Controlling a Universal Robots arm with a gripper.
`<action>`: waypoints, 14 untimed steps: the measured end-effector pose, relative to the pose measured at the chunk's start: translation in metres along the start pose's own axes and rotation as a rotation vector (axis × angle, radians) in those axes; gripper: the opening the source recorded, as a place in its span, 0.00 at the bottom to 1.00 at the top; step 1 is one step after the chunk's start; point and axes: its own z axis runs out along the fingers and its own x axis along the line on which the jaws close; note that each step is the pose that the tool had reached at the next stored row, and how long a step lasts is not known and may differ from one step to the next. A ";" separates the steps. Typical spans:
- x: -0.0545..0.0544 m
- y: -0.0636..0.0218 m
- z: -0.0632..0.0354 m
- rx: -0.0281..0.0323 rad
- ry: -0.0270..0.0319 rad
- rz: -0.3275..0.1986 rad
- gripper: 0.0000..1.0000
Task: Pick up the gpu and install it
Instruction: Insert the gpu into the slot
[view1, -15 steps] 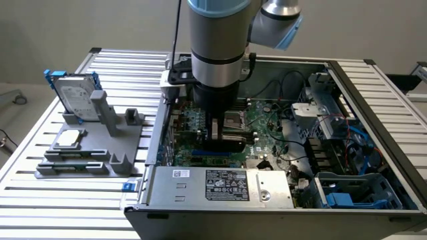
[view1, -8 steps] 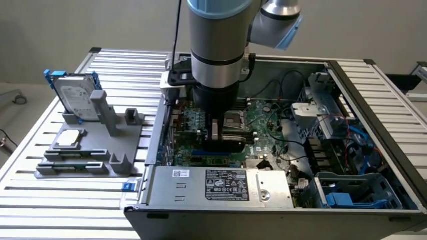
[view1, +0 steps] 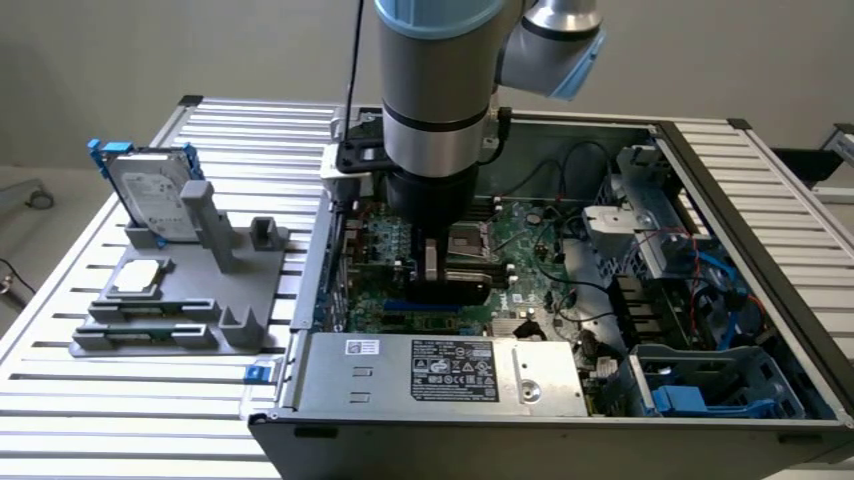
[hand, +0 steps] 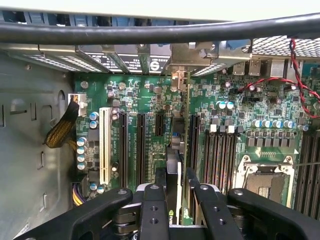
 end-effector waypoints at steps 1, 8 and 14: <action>0.000 0.0000 0.0000 0.0000 0.0001 0.000 0.26; 0.000 0.0002 0.0026 0.0000 0.0007 0.000 0.26; 0.000 0.0003 0.0056 -0.0002 0.0019 0.000 0.26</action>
